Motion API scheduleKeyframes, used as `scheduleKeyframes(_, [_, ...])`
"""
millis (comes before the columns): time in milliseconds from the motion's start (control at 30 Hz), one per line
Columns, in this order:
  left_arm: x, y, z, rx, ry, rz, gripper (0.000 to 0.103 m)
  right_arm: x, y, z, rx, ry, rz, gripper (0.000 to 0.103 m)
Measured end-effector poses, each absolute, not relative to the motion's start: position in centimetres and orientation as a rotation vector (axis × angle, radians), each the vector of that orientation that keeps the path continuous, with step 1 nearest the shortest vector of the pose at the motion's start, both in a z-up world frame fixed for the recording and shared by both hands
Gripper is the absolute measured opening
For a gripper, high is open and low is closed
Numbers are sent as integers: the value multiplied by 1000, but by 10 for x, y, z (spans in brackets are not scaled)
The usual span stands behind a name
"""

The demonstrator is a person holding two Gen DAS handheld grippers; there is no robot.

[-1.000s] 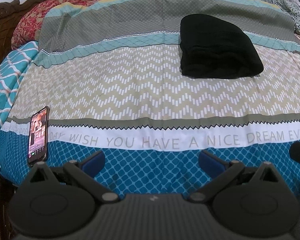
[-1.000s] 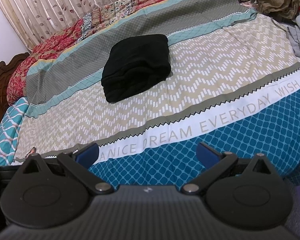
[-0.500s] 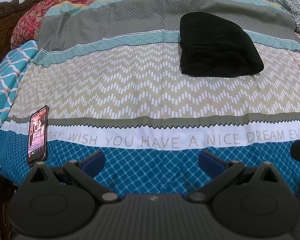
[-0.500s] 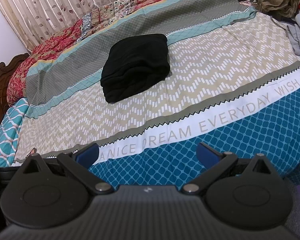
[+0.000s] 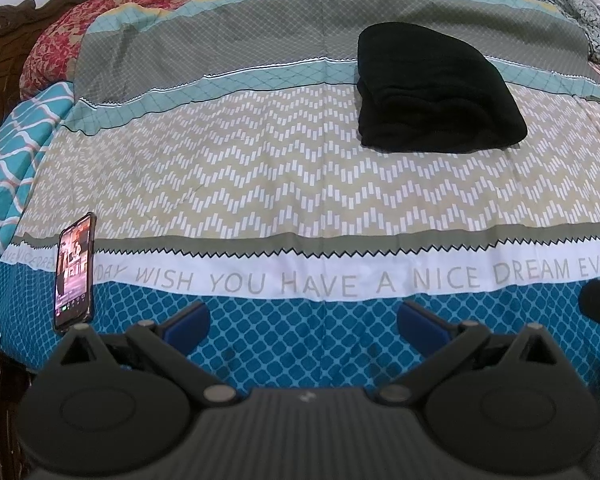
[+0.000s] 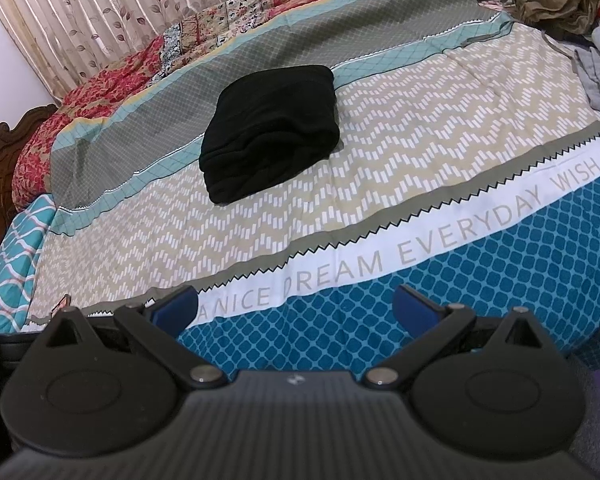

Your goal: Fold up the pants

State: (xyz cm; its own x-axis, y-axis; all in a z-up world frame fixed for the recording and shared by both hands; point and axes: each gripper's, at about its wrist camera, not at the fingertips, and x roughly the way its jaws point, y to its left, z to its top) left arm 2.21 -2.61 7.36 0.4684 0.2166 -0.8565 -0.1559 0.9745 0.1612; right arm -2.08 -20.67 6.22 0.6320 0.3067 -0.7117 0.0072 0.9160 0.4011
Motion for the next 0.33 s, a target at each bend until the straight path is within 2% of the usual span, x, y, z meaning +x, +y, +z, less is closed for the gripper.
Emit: scheduleKeyframes(333, [19, -29, 77, 79, 1039, 189, 103, -20, -207, 62, 387, 875, 176, 103])
